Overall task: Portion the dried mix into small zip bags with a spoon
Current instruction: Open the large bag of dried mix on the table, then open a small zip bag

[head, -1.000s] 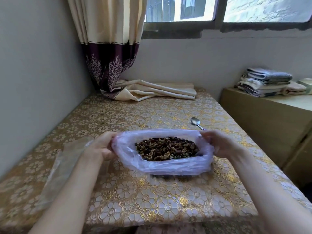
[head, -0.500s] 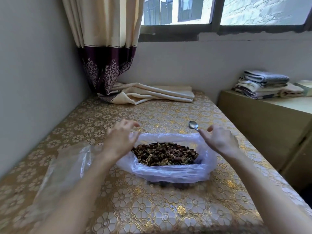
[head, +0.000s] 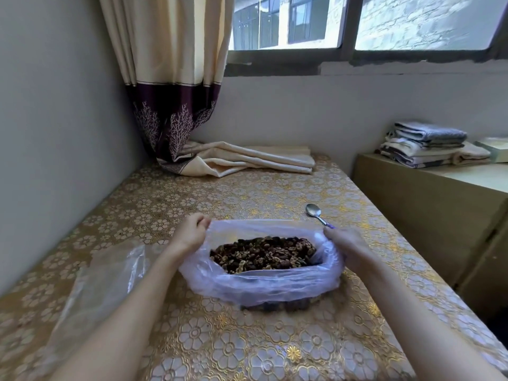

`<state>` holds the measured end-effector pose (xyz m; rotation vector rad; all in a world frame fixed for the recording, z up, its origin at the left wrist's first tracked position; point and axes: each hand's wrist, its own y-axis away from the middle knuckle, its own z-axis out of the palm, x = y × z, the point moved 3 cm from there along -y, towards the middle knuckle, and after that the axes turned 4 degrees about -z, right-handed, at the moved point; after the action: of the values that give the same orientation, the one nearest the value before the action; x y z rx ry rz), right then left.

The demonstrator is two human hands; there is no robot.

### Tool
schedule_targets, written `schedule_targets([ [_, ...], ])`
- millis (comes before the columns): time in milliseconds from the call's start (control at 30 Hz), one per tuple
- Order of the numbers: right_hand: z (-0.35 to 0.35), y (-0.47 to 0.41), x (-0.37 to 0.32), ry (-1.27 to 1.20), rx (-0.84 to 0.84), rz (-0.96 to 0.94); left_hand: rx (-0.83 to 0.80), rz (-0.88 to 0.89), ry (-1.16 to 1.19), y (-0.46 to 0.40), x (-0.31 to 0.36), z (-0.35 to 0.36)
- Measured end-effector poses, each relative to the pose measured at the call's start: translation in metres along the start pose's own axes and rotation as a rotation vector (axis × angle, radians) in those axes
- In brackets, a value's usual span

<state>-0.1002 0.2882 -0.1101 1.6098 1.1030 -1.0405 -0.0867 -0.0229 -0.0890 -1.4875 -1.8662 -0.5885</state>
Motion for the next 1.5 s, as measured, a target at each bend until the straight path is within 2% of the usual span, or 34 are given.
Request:
schedule_targets([
  [67, 0.009, -0.009, -0.003, -0.119, -0.002, 0.079, -0.004, -0.112, 0.238, -0.010, -0.002, -0.001],
  [133, 0.017, -0.016, -0.008, -0.149, 0.015, 0.088, -0.014, -0.220, 0.382, -0.017, -0.004, 0.002],
  [200, 0.022, -0.023, -0.014, -0.162, 0.055, 0.067, 0.011, -0.270, 0.436, -0.024, -0.004, 0.003],
  [367, 0.025, -0.032, -0.027, -0.173, 0.100, -0.013, 0.114, -0.269, 0.542, -0.036, 0.001, -0.003],
  [600, 0.017, -0.018, -0.027, 0.016, 0.053, -0.133, 0.045, -0.196, 0.451, -0.018, -0.007, -0.003],
  [767, 0.021, 0.027, -0.041, 0.457, 0.196, -0.596, 0.183, -0.034, 0.353, 0.009, -0.003, -0.028],
  [867, 0.037, 0.065, -0.032, 0.530, 0.223, -0.833, 0.211, 0.103, 0.087, 0.030, -0.008, -0.043],
  [933, 0.052, 0.086, -0.019, 0.566, 0.212, -0.952, 0.258, 0.119, -0.098, 0.046, -0.023, -0.051],
  [1033, 0.070, 0.100, 0.005, 0.666, 0.157, -0.967, 0.269, -0.022, -0.456, 0.067, -0.056, -0.054],
  [1133, 0.074, 0.100, 0.018, 0.715, 0.134, -0.958, 0.097, -0.174, -0.668, 0.084, -0.083, -0.047],
  [1200, 0.073, 0.096, 0.020, 0.708, 0.120, -0.949, 0.107, -0.168, -0.648, 0.091, -0.086, -0.046],
  [1367, 0.074, 0.094, 0.023, 0.740, 0.119, -0.950, 0.331, -0.012, -0.378, 0.102, -0.070, -0.057],
  [1500, 0.071, 0.095, 0.025, 0.738, 0.137, -0.959, 0.578, 0.008, -0.463, 0.100, -0.060, -0.067],
])
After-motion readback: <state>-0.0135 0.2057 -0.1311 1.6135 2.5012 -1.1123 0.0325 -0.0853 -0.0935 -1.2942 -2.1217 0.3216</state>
